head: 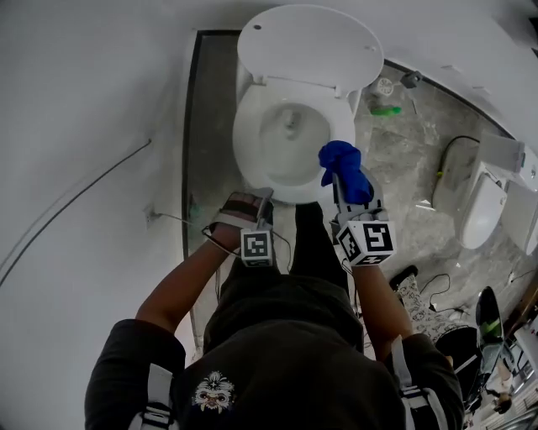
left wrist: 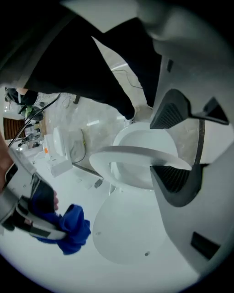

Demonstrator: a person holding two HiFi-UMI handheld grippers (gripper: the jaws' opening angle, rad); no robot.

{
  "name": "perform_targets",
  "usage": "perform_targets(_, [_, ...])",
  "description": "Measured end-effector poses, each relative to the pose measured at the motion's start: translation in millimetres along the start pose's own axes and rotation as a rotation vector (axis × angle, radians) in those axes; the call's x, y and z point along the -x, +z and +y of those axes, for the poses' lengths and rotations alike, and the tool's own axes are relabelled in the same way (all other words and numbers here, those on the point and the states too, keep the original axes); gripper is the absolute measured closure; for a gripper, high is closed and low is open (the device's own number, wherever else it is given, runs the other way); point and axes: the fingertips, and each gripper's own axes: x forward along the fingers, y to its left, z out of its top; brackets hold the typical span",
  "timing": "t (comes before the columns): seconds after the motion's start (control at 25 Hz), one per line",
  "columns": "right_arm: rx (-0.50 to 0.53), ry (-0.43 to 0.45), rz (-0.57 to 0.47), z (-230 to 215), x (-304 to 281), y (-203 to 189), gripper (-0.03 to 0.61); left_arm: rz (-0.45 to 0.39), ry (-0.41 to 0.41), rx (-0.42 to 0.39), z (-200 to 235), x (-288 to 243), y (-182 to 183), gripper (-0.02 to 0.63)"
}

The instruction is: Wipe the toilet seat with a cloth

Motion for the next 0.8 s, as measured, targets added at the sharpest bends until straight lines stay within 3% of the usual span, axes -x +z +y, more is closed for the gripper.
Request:
perform_targets(0.32, [0.003,-0.010,0.077,-3.0,-28.3,-43.9,0.480,0.085,-0.121,-0.081,-68.2,-81.9,-21.9,0.373])
perform_targets(0.6, [-0.021,-0.021,0.154,-4.5,-35.4,-89.1,0.480,0.160,-0.288,0.021,-101.8,-142.2,-30.0,0.373])
perform_targets(0.8, [-0.025,-0.012,0.189,1.7,-40.6,-110.4,0.480,0.158,-0.267,0.009,-109.4,-177.9,-40.4,0.373])
